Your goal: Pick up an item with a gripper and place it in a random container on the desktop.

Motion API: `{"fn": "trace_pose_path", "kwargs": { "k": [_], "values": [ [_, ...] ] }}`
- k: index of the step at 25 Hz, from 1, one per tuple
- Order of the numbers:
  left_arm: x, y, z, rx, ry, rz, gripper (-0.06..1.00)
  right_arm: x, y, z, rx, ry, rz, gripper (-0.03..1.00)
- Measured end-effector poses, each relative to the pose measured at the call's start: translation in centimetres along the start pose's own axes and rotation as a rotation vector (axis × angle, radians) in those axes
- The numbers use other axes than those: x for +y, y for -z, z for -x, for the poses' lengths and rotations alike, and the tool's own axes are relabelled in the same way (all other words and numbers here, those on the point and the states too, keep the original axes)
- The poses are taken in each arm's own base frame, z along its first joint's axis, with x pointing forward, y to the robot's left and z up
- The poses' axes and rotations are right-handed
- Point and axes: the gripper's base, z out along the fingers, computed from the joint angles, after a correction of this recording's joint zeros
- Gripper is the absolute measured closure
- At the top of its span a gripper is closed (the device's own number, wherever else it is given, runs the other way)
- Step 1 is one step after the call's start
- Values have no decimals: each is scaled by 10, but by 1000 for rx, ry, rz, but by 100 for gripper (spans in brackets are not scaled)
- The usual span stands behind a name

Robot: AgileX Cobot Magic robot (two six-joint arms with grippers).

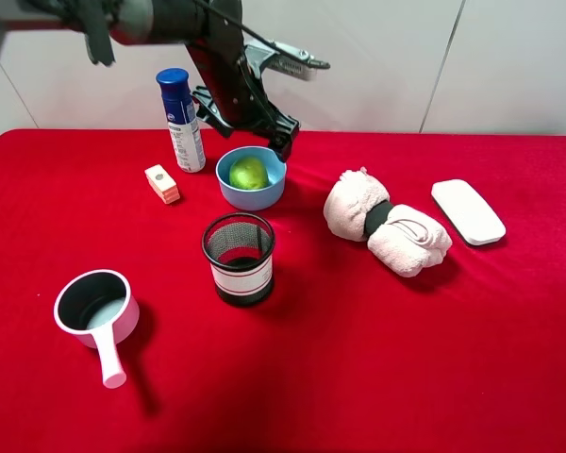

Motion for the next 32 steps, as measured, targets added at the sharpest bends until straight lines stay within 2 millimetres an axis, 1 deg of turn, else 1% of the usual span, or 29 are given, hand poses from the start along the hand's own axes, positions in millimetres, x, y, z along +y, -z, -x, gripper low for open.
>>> {"fn": "trace_pose_path", "kwargs": {
  "k": [4,9,15,20,27,32],
  "values": [
    [1,29,2,-3,3,1,-5,0,0,0,0,0,0,27],
    [3,62,0,21,7,4,-5,0,0,0,0,0,0,27],
    [4,108,-10,94,17,-8,-5,0,0,0,0,0,0,27],
    [4,140,-21,153,24,-20,-5,0,0,0,0,0,0,27],
    [2,182,-23,60,37,-51,-5,0,0,0,0,0,1,27],
    [2,214,-29,-8,42,-62,-5,0,0,0,0,0,1,27]
  ]
}}
